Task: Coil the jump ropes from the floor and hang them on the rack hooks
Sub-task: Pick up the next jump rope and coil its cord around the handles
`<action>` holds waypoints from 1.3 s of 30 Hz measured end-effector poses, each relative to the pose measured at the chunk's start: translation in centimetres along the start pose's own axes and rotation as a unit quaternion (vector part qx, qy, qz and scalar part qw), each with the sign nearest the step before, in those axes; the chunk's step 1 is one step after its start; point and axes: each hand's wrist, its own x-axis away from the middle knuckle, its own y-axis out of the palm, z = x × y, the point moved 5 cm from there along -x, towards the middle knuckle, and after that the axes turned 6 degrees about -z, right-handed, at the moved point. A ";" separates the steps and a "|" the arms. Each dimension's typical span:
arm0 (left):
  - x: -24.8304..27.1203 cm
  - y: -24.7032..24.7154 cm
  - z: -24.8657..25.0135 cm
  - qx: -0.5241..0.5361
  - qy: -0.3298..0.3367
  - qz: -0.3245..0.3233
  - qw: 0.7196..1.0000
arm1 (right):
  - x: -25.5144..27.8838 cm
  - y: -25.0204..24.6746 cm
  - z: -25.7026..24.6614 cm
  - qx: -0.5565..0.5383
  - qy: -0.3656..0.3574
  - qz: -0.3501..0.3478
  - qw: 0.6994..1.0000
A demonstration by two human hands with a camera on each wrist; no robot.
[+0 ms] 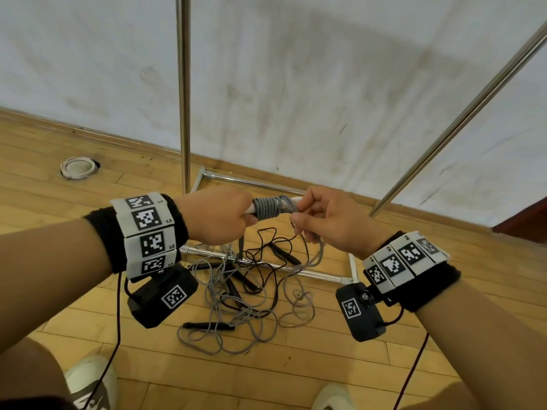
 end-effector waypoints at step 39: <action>2.3 -2.4 0.3 0.233 0.101 0.001 0.967 | 1.2 2.0 0.0 -0.089 0.026 -0.011 0.996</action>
